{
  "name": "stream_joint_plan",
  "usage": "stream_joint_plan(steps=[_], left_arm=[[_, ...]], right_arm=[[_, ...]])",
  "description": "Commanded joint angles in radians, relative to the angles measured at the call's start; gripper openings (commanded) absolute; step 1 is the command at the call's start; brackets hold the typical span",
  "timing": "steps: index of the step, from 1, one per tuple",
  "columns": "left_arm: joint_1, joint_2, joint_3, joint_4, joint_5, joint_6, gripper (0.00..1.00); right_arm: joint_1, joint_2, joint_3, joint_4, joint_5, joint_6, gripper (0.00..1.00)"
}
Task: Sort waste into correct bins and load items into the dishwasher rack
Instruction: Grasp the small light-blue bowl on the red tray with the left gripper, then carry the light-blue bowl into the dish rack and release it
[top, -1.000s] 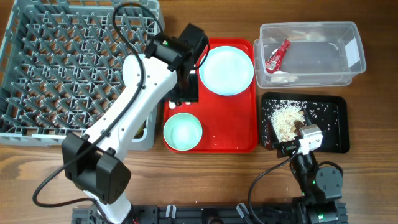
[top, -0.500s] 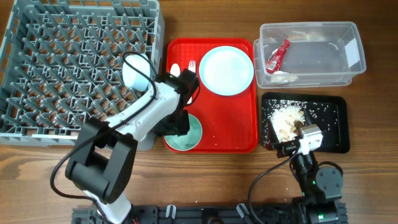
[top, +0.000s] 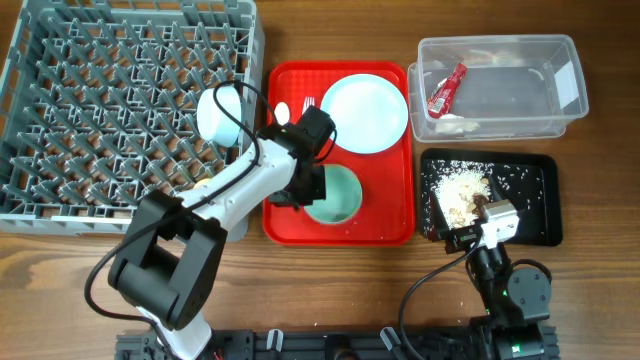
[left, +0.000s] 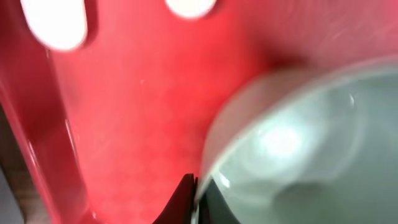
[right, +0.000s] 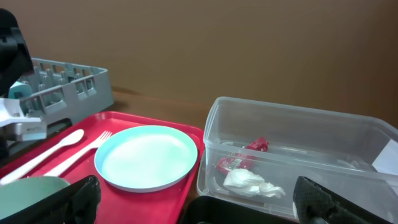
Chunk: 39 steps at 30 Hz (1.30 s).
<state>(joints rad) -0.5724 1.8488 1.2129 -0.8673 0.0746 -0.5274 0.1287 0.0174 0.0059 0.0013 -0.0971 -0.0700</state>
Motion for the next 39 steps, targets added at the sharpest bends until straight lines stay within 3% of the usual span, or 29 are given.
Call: stream_joint_plan(steps=[1,3,9,13,18,23,26,30,32,39], left_arm=[[0.026,-0.005,0.005,-0.002,0.002,0.067,0.04],[0.037,-0.012,0.047,-0.061,-0.025,0.094,0.04],[0.034,-0.030,0.461,-0.527,-0.538,0.034,0.04],[0.013,-0.031,0.617,-0.815,-0.948,-0.163,0.04],[0.042,-0.033,0.543,-0.818,-1.046,-0.219,0.04],[0.133,-0.033,0.475,-0.815,-1.302,-0.297,0.04],[0.218,-0.033,0.474,-0.776,-1.307,-0.297,0.04],[0.349,-0.021,0.440,-0.593,-1.274,-0.234,0.04],[0.381,-0.006,0.426,-0.534,-1.269,-0.167,0.04],[0.399,0.096,0.422,-0.421,-1.268,-0.100,0.04]], right_arm=[[-0.005,-0.010,-0.001,0.005,-0.005,-0.009,1.00],[-0.005,-0.010,-0.001,0.005,-0.005,-0.009,1.00],[-0.005,-0.010,-0.001,0.005,-0.005,-0.008,1.00],[-0.005,-0.010,-0.001,0.005,-0.005,-0.009,1.00],[-0.005,-0.010,-0.001,0.005,-0.005,-0.008,1.00],[-0.005,-0.010,-0.001,0.005,-0.005,-0.008,1.00],[-0.005,-0.010,-0.001,0.005,-0.005,-0.008,1.00],[-0.005,-0.010,-0.001,0.005,-0.005,-0.009,1.00],[-0.005,-0.010,-0.001,0.005,-0.005,-0.009,1.00],[-0.005,-0.010,-0.001,0.005,-0.005,-0.009,1.00]])
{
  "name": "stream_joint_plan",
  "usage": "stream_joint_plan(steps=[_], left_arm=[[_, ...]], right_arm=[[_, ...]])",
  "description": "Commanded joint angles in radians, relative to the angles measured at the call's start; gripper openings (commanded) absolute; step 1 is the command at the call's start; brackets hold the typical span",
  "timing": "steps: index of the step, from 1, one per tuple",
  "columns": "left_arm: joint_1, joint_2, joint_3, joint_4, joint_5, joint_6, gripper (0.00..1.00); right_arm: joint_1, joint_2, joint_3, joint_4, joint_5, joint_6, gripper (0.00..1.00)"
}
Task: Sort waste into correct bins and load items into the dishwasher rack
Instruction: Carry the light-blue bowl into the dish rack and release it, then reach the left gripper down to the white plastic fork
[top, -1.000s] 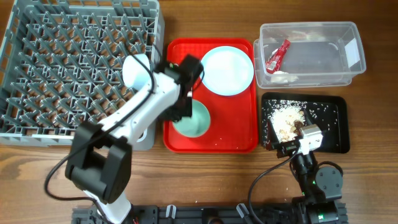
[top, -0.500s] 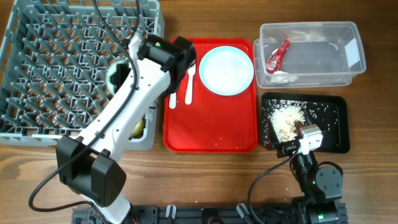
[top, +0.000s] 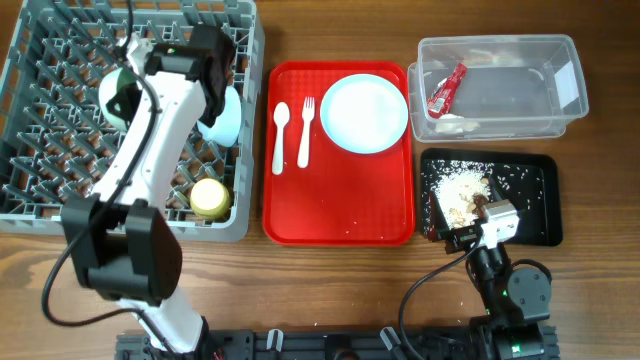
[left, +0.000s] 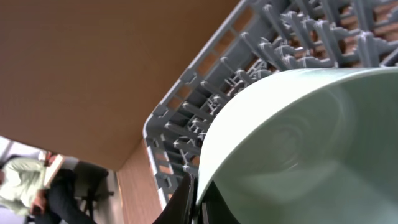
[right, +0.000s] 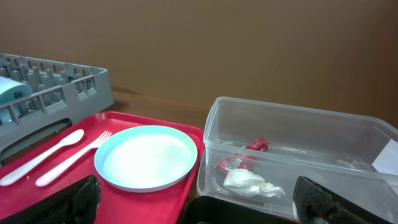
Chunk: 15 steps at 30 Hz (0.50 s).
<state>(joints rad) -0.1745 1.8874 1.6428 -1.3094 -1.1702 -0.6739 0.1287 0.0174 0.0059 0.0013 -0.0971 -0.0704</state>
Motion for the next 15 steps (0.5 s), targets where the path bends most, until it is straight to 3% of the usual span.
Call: stream_joint_plan(steps=[1,15], left_arm=[[0.001,0.080,-0.008,0.024,-0.024,0.047,0.04],[-0.106,0.154,-0.008,0.035,0.036,0.046,0.04]], right_arm=[[-0.005,-0.010,-0.001,0.006,-0.005,-0.008,1.00],[-0.005,-0.010,-0.001,0.005,-0.005,-0.008,1.00]])
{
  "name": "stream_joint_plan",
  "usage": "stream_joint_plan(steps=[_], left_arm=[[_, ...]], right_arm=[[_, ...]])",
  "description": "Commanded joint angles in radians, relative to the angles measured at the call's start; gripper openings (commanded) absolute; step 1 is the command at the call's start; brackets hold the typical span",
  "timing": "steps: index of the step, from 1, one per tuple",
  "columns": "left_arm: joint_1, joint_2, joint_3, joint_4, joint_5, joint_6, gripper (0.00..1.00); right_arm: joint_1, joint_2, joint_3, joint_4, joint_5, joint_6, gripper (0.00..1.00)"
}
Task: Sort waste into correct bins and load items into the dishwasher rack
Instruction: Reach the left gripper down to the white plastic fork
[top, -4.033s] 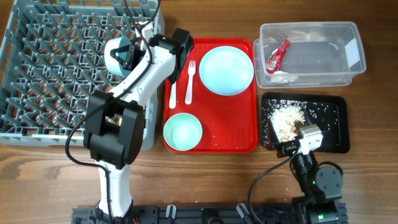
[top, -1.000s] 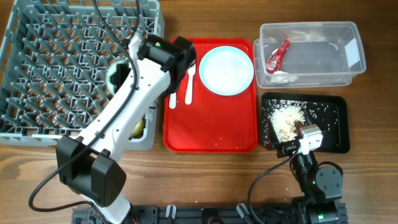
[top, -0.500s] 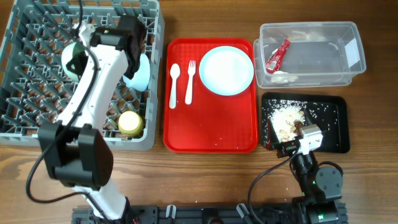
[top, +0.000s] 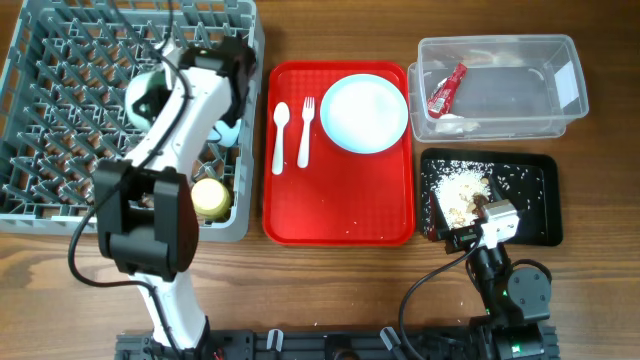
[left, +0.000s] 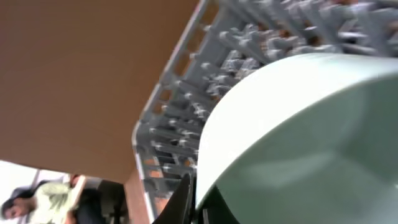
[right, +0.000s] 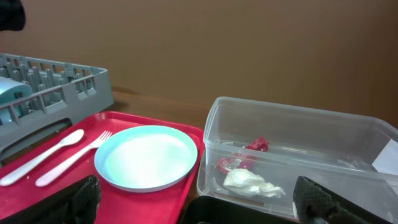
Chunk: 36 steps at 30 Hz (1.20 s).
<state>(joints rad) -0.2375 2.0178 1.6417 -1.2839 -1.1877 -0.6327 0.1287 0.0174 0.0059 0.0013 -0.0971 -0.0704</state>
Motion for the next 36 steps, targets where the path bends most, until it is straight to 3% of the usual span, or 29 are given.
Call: stream_joint_plan(steps=[1,5,8,9,12,13,15,18,23,25,29,33,36], left_arm=[[-0.051,0.024,-0.006,0.010,0.054,0.005,0.04],[-0.062,0.024,-0.006,0.005,0.055,0.005,0.05],[-0.062,0.024,-0.006,-0.011,0.097,0.005,0.15],[-0.062,0.024,-0.006,-0.016,0.112,0.005,0.22],[-0.075,0.016,-0.004,-0.048,0.127,0.005,0.60],[-0.083,0.005,-0.001,-0.057,0.149,0.005,0.68],[-0.106,-0.033,0.019,-0.080,0.242,0.006,0.73],[-0.143,-0.103,0.074,-0.066,0.430,0.089,0.75],[-0.214,-0.197,0.136,0.055,0.975,0.218,0.77],[-0.241,-0.194,0.135,0.142,1.131,0.283,0.77],[-0.295,-0.135,0.111,0.333,1.205,0.391,0.79],[-0.291,-0.007,0.094,0.438,1.230,0.334,0.73],[-0.276,0.087,0.094,0.500,1.381,0.280,0.66]], right_arm=[[-0.005,-0.010,-0.001,0.005,-0.005,-0.008,1.00],[-0.005,-0.010,-0.001,0.005,-0.005,-0.008,1.00],[-0.005,-0.010,-0.001,0.005,-0.005,-0.008,1.00],[-0.005,-0.010,-0.001,0.005,-0.005,-0.008,1.00],[-0.005,-0.010,-0.001,0.005,-0.005,-0.008,1.00],[-0.005,-0.010,-0.001,0.005,-0.005,-0.008,1.00],[-0.005,-0.010,-0.001,0.006,-0.005,-0.008,1.00],[-0.005,-0.010,-0.001,0.005,-0.005,-0.008,1.00],[-0.005,-0.010,-0.001,0.005,-0.005,-0.008,1.00],[-0.005,-0.010,-0.001,0.005,-0.005,-0.008,1.00],[-0.005,-0.010,-0.001,0.005,-0.005,-0.008,1.00],[-0.005,-0.010,-0.001,0.005,-0.005,-0.008,1.00],[-0.005,-0.010,-0.001,0.005,-0.005,-0.008,1.00]])
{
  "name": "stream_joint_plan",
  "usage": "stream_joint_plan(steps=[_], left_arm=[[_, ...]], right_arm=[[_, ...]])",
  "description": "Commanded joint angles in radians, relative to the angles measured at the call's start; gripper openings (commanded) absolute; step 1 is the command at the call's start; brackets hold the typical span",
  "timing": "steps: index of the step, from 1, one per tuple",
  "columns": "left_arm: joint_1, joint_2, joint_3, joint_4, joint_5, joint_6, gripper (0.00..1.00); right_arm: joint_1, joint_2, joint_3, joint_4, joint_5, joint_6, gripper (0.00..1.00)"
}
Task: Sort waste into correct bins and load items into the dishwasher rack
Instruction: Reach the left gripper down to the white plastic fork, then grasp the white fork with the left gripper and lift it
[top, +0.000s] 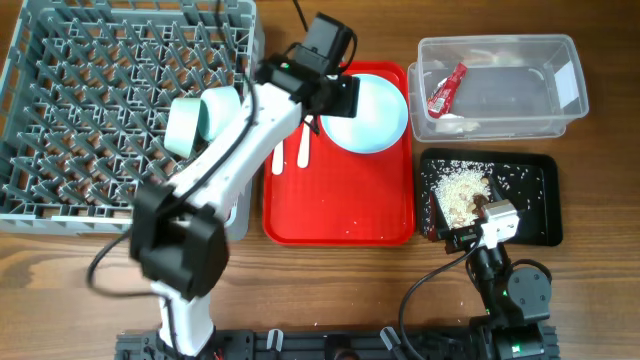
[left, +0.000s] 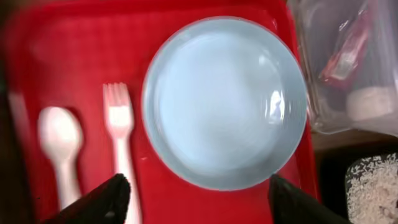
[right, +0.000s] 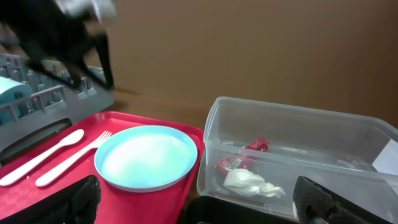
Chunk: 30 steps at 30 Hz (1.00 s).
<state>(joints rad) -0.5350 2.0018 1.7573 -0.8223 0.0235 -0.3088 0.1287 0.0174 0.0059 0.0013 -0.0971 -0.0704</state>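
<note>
A pale blue plate (top: 368, 112) lies at the back of the red tray (top: 340, 200), with a white spoon (left: 59, 143) and fork (left: 121, 140) to its left. My left gripper (top: 338, 92) hovers open above the plate (left: 224, 102), its fingertips (left: 107, 198) spread wide with nothing between them. The green bowl (top: 182, 127) stands on edge in the grey dishwasher rack (top: 90, 90), beside a light blue cup (top: 222, 108). My right gripper (right: 199, 208) rests open near the table's front (top: 480, 225).
A clear bin (top: 520, 95) at the back right holds a red packet (top: 447, 88) and a white tissue (right: 252, 182). In front of it a black tray (top: 525, 200) holds spilled rice (top: 462, 190). My left arm crosses the rack's right edge.
My left gripper was shut on the green bowl over the rack. The bowl now stands in the rack beside the cup, and the gripper is open above the plate on the tray.
My left gripper was first shut on the green bowl's rim on the red tray. Then it held the bowl over the rack, then closer to the blue cup. Now the bowl is in the rack and the gripper is open over the plate. My right arm stayed still.
</note>
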Motion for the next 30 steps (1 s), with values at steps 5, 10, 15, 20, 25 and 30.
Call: stream_joint_plan(steps=[5,10,15,20,25,30], left_arm=[[0.027,0.187,-0.021,0.051,0.160,-0.074,0.57],[0.048,0.203,-0.022,0.005,0.008,-0.098,0.55],[0.094,0.203,-0.022,-0.004,0.007,0.003,0.48],[0.123,0.203,-0.022,-0.027,-0.070,0.076,0.48],[0.121,0.206,-0.026,-0.019,-0.067,0.204,0.51],[0.123,0.263,-0.026,-0.003,-0.066,0.224,0.42]], right_arm=[[-0.005,-0.010,-0.001,0.005,-0.005,-0.008,1.00],[-0.005,-0.010,-0.001,0.005,-0.005,-0.008,1.00],[-0.005,-0.010,-0.001,0.005,-0.005,-0.008,1.00],[-0.005,-0.010,-0.001,0.005,-0.005,-0.008,1.00],[-0.005,-0.010,-0.001,0.005,-0.005,-0.008,1.00],[-0.005,-0.010,-0.001,0.005,-0.005,-0.008,1.00]])
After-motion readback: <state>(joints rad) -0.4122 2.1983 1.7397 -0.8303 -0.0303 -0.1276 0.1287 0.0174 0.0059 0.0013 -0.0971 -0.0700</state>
